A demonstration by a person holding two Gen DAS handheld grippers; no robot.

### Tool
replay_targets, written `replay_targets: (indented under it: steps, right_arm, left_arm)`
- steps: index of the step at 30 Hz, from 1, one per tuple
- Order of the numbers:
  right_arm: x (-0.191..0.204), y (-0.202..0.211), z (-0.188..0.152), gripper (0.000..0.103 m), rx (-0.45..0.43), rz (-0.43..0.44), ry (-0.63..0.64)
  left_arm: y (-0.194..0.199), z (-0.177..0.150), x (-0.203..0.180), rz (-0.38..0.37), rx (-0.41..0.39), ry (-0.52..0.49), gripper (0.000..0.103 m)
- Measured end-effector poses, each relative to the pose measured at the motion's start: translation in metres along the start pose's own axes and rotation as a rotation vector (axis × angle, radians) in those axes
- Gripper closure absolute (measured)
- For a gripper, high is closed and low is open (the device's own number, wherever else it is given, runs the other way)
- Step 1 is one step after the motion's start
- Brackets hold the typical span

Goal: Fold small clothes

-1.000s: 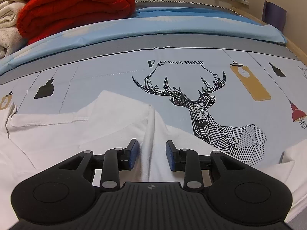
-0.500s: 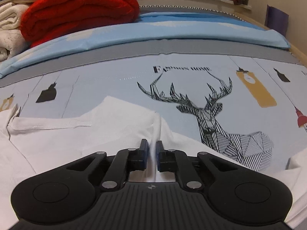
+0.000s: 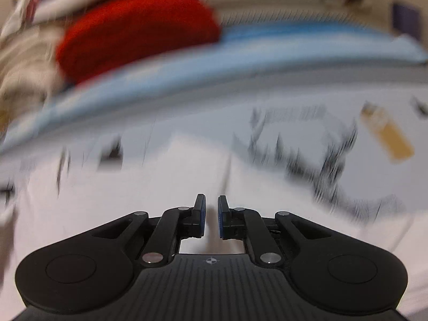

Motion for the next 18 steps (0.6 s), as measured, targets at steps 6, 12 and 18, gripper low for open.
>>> replay_targets:
  steps: [6,12,18]
  right_arm:
    - [-0.037,0.049,-0.016,0.086,-0.006,-0.154,-0.098]
    - [-0.017,0.151,-0.035,0.078,-0.081,-0.074,-0.141]
    - [0.032,0.224,-0.108,0.064,-0.012,0.028,-0.152]
  left_arm:
    - [0.032,-0.026,0.025,0.102,0.147,0.027,0.074]
    - [0.124,-0.055,0.037,0.098,0.146,0.111,0.074]
    - [0.199,-0.153,0.069,0.061,0.174,0.232,0.058]
Point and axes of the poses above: each gripper's, at about its wrist camera, not at the fingertips, and y roughly against the way its jaws point, x to its left, z to its top, the point moved 7 cm from there along -y, roughly the way its jaws point, and after that the axes turned 14 degrees about y, right-handed, at the moved point
